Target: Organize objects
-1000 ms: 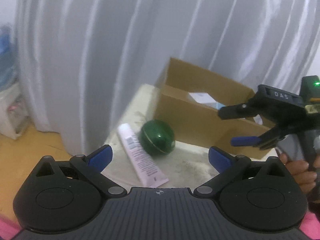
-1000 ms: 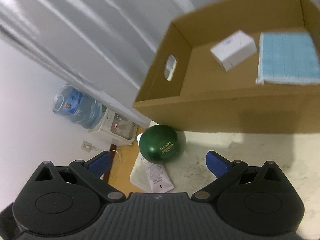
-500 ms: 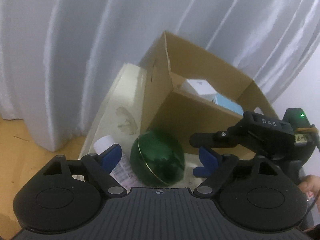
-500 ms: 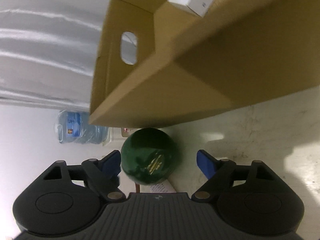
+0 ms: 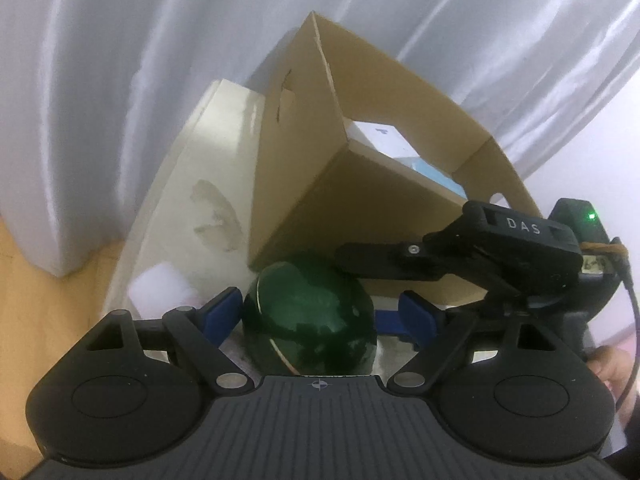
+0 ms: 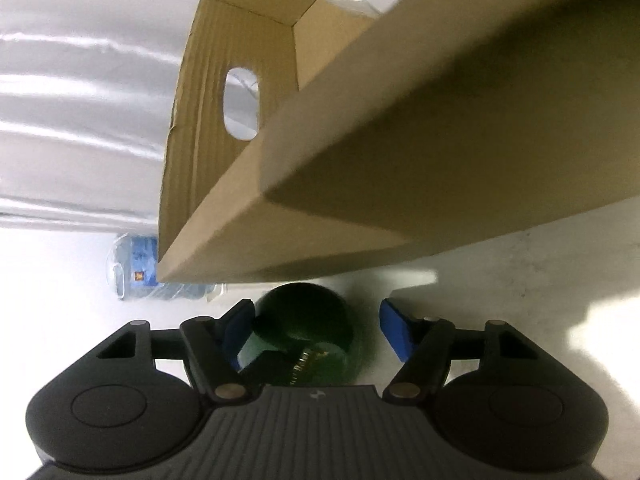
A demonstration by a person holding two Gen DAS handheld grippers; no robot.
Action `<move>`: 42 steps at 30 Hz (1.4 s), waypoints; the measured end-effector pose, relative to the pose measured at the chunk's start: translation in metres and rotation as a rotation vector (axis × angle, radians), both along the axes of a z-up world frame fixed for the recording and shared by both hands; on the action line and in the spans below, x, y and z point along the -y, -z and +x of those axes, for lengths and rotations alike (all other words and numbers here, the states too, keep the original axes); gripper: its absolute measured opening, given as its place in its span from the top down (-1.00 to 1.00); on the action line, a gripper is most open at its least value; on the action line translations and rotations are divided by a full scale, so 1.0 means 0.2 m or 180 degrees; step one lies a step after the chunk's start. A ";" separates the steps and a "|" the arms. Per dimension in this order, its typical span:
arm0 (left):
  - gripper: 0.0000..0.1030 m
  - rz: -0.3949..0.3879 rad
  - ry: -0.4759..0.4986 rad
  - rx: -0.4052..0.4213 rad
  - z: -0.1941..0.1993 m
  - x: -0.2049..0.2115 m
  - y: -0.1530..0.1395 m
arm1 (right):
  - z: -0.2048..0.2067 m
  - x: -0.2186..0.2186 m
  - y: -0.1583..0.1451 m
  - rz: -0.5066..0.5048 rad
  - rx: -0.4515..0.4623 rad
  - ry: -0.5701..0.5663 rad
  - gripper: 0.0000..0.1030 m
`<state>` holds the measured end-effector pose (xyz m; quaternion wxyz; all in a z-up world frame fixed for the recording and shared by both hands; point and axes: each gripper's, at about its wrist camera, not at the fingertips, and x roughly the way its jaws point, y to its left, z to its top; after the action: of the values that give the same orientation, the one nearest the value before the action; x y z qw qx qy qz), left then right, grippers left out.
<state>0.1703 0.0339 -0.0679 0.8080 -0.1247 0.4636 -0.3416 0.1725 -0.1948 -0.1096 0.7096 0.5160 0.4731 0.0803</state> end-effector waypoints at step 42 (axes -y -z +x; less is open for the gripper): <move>-0.97 0.0412 -0.0489 0.0110 -0.55 0.58 -0.20 | -0.60 0.48 -0.18 -0.0422 0.0135 0.0036 -0.56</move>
<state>0.0606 -0.0828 -0.0270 0.8460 -0.1015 0.4598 -0.2501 0.0516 -0.2913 -0.0742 0.7525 0.4688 0.4593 0.0556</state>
